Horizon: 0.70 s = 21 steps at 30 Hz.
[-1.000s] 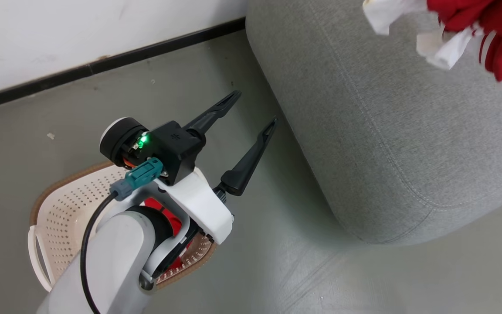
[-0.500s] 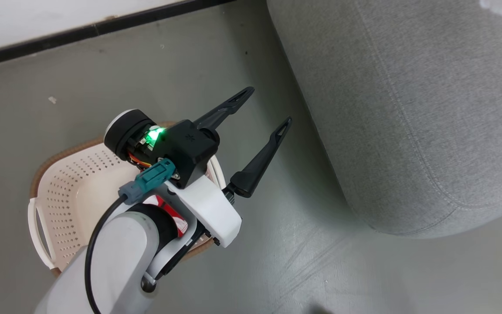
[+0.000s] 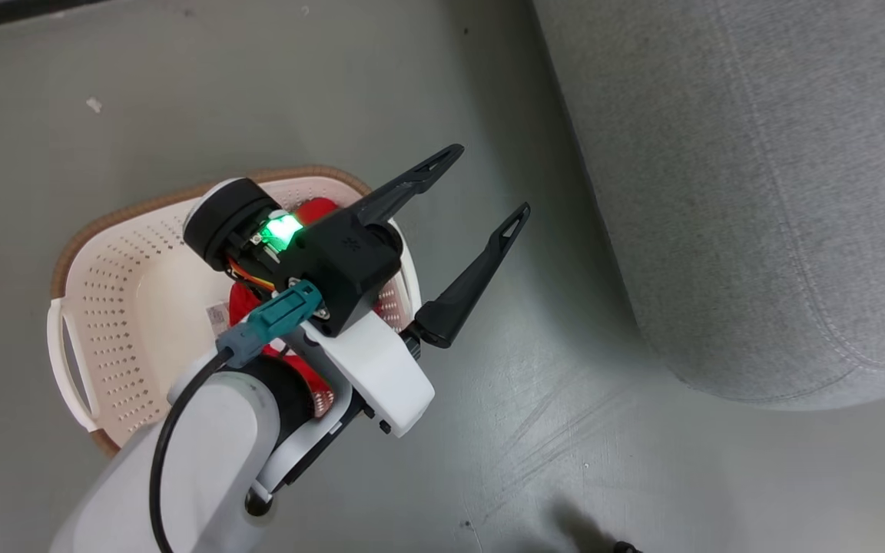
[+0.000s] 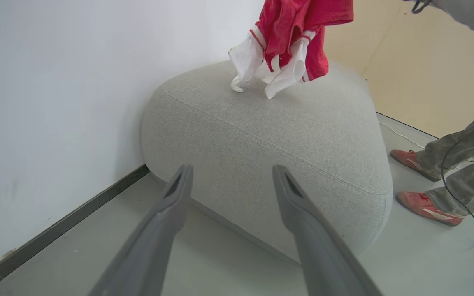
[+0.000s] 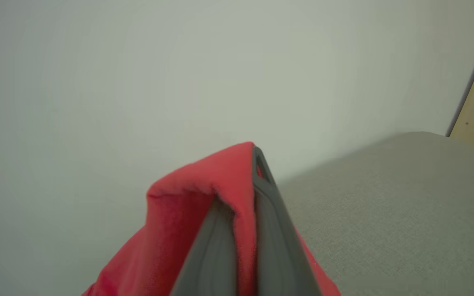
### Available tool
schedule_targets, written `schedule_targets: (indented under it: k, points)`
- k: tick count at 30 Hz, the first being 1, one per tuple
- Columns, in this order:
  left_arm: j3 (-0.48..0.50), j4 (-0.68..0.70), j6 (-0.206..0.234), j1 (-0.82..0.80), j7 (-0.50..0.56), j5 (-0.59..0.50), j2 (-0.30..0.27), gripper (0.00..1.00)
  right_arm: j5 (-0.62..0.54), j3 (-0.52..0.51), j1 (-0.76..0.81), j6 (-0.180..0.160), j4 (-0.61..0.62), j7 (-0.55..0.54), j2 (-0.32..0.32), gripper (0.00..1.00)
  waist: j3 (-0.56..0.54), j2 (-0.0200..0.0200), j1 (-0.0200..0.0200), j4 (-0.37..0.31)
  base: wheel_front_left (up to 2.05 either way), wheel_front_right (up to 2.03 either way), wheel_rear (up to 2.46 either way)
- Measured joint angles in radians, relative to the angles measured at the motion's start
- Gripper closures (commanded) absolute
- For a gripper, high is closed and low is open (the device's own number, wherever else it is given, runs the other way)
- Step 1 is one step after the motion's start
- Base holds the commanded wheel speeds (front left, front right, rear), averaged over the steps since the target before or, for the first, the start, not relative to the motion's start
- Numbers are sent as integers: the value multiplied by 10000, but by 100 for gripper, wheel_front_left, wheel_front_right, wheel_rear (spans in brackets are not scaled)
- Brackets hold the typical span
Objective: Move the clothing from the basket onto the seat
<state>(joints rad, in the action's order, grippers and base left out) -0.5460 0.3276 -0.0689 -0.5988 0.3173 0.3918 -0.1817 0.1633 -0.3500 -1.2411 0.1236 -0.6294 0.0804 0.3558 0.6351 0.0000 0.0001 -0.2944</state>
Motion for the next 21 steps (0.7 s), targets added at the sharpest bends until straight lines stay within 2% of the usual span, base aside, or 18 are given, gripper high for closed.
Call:
schedule_targets:
  k: [3, 12, 21]
  points:
    - [4, 92, -12, -82, 75, -73, -63, 0, -61, -430, 44, 0, -612, -2, -100, 100, 211, 0, 0, 103, 0, 0, 0]
    - [12, 267, -40, -112, 199, -186, -332, 0, -800, -1028, 15, 0, -1269, 265, -46, 100, 791, 0, 0, 421, 0, 0, 0]
    - [-4, 314, -96, -348, 203, -182, -253, 0, -1312, -2234, -8, 0, -2313, 61, -100, 100, 1254, 0, 1, 668, 0, 0, 0]
